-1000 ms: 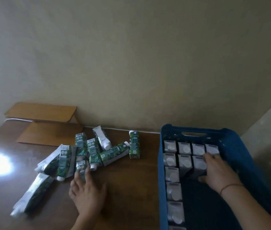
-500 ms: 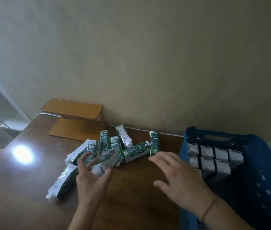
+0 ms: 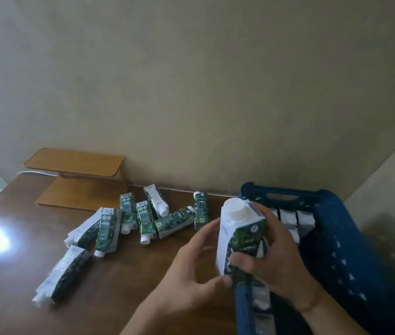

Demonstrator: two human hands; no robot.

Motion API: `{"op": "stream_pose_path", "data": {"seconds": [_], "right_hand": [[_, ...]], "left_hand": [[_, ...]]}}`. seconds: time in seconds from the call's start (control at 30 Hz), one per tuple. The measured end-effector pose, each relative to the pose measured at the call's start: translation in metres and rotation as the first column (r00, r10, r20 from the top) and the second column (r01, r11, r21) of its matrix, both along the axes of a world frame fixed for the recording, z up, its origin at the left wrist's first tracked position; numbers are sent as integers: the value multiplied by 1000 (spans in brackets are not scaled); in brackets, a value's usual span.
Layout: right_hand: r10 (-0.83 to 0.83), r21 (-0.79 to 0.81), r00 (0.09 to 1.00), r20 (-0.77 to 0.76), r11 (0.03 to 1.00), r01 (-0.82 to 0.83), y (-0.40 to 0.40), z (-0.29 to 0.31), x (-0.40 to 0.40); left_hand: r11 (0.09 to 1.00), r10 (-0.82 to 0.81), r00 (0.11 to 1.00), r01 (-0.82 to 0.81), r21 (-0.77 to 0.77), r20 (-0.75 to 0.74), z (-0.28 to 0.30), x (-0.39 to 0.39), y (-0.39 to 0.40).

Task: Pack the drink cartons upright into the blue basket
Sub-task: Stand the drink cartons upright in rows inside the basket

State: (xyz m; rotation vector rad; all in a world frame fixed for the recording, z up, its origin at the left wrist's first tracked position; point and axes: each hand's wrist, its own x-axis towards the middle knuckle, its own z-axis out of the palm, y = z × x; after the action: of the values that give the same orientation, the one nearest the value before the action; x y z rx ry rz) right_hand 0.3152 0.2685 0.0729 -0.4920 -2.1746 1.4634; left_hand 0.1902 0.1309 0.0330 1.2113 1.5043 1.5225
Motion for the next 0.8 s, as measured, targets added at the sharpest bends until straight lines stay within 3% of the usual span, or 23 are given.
{"op": "stream_pose_path", "data": {"seconds": [0.1,0.17,0.27,0.37,0.47,0.57,0.63,0.7,0.77,0.8], "right_hand": [[9,-27,1000,-11,1000,-9,9,-2,16],[-30,-48,999,-36,998,28,12,-4,28],[-219,136,974,-53,965,224,19,-2,44],[-349,291,937,23,899,328,33,6,55],[-339,360,926,168,895,262,57,11,71],[-426,505,852,304,831,236,82,11,89],[-514,603,763,391,770,210,97,5,99],[-571,684,661,486,720,118,111,-8,103],[-585,713,587,560,701,18,125,-27,102],[-584,716,565,584,698,-19,130,-38,99]], "left_hand": [[998,-35,992,27,60,121,-3,20,20],[992,56,993,-67,103,108,-8,31,32],[949,300,940,-275,156,-165,-23,45,48],[918,395,827,-344,196,-401,-31,52,65],[955,281,776,-283,86,-564,-33,57,77],[942,126,739,-299,-154,-662,-33,57,83],[886,62,831,-301,-353,-553,-38,53,83],[850,53,971,-165,-501,-231,-38,51,83],[839,92,986,-2,-544,138,-37,53,85],[836,115,965,34,-547,237,-39,55,86]]}}
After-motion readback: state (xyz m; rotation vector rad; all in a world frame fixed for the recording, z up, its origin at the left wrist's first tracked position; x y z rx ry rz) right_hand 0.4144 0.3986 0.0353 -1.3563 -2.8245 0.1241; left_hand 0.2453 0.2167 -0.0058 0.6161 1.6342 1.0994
